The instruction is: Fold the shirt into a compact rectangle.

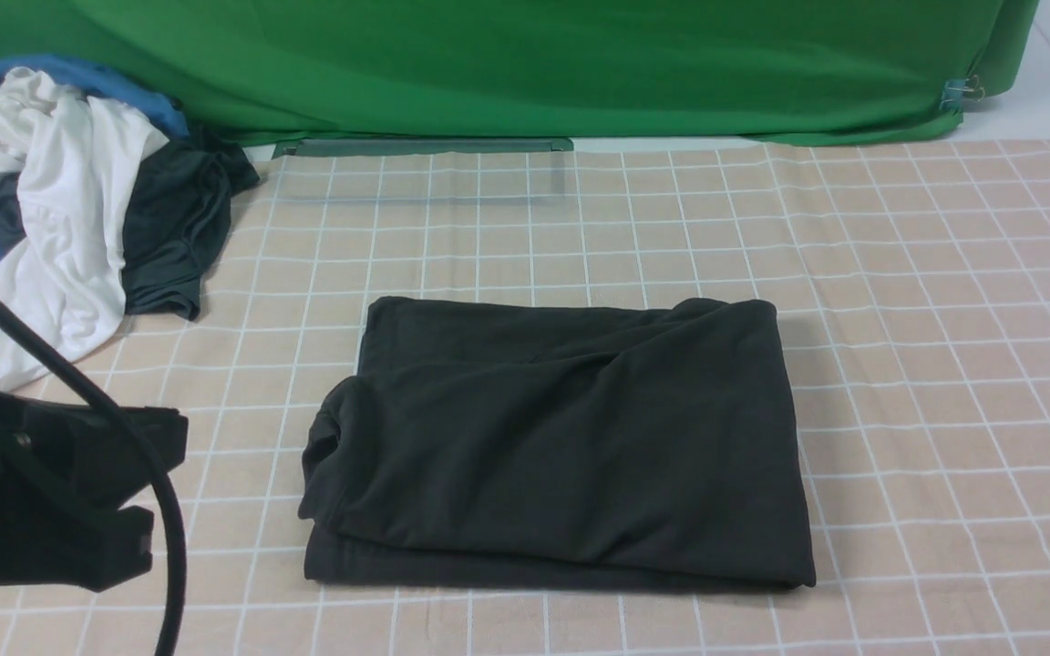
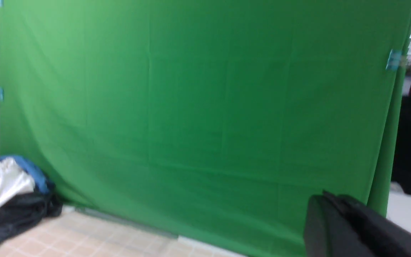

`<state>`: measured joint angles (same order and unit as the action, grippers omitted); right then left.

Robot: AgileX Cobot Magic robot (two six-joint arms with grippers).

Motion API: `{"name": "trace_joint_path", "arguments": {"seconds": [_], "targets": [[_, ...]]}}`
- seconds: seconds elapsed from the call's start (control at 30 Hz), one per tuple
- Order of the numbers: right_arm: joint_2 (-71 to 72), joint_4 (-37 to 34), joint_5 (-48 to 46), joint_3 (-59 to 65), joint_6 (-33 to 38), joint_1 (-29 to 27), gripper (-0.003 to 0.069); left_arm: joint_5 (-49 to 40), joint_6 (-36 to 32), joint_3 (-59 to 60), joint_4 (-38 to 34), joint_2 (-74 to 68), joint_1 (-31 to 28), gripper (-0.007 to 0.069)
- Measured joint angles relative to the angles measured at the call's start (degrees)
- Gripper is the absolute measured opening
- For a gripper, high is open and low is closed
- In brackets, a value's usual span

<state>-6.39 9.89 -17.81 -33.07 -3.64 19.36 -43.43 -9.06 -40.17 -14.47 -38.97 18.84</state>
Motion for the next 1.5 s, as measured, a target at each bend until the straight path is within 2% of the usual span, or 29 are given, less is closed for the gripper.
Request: {"name": "trace_joint_path", "arguments": {"seconds": [0.17,0.37,0.97,1.1,1.3,1.5], "targets": [[3.26,0.1,1.56,1.45,0.09,0.0,0.0071,2.08,0.0,0.0,0.0,0.0,0.0,0.0019],[3.41,0.16,2.07,1.45,0.33,0.0,0.0136,6.05,-0.19,0.0,0.0,0.0,0.0,0.0019],[3.41,0.16,2.01,1.45,0.33,0.0,0.0176,7.47,-0.35,0.0,0.07,0.0,0.0,0.0019],[3.41,0.16,2.06,1.45,0.33,0.0,0.0181,9.71,-0.49,0.59,2.73,1.5,0.0,0.0019],[3.41,0.16,2.06,1.45,0.33,0.0,0.0188,26.44,-0.66,13.1,7.86,15.77,-0.38,0.0019],[3.41,0.16,2.09,1.45,0.35,0.0,0.0208,35.56,-0.66,30.91,9.67,31.35,-6.6,0.0019]]}}
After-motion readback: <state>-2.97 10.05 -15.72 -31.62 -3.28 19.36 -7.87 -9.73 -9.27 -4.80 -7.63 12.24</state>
